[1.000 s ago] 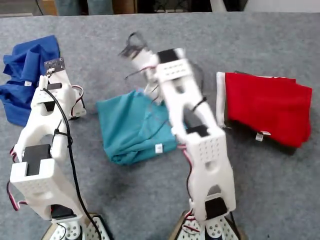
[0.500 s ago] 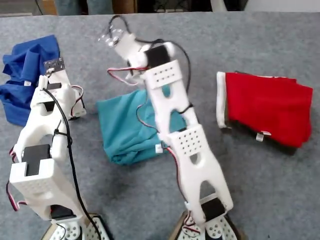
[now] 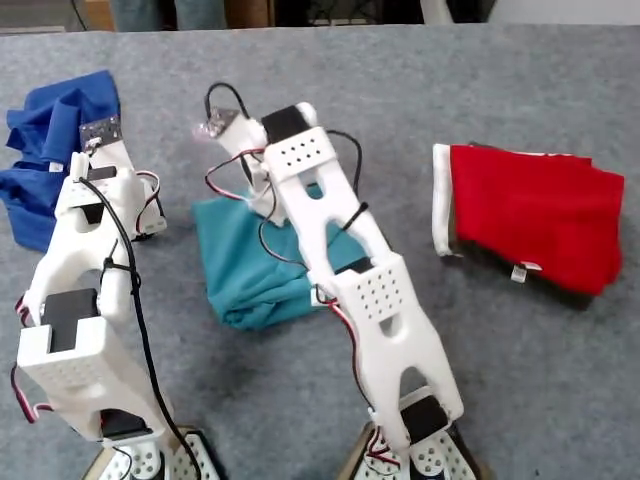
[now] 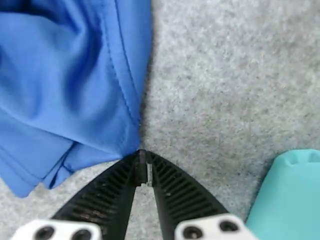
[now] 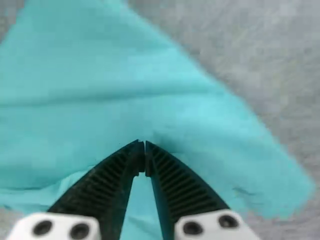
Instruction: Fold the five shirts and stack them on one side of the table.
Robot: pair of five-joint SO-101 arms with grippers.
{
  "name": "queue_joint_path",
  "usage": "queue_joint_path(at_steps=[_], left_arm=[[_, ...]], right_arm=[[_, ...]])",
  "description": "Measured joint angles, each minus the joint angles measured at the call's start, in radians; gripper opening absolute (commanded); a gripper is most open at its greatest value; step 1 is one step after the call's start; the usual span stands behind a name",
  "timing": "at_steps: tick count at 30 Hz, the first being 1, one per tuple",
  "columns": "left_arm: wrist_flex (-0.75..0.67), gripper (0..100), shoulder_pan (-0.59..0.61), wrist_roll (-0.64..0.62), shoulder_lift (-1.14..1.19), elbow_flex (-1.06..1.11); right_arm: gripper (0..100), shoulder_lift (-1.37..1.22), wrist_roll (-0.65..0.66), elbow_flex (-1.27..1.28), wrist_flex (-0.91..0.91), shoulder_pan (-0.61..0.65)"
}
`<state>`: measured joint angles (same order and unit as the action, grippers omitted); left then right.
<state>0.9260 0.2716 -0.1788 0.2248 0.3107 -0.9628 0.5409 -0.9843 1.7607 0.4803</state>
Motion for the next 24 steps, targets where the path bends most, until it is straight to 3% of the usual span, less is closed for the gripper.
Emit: queue_joint_path(at_steps=[11,24], left_arm=[[0.0,3,0.0,0.0,0.0,0.0],[0.0,3,0.0,0.0,0.0,0.0]], right_arm=[[1.4,0.068,0.0,0.226,0.0,-0.066],[1.4,0.562,-0.015,0.882,-0.04,-0.11]])
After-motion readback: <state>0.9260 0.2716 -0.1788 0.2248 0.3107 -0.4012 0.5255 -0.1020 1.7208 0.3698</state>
